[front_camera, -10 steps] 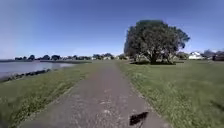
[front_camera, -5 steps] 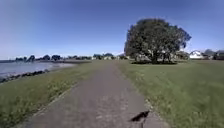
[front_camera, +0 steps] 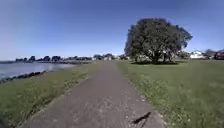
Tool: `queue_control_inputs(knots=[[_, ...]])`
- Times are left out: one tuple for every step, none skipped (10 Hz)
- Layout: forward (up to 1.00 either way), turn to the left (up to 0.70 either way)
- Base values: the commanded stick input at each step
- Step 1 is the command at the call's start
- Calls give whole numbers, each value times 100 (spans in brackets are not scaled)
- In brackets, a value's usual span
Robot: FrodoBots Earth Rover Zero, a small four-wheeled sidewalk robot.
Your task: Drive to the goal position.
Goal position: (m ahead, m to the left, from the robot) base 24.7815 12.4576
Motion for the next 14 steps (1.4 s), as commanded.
queue_control_inputs(knots=[[70,0],[70,0],[70,0],[70,0],[70,0],[70,0],[70,0],[70,0],[70,0],[70,0],[70,0],[70,0],[70,0],[70,0]])
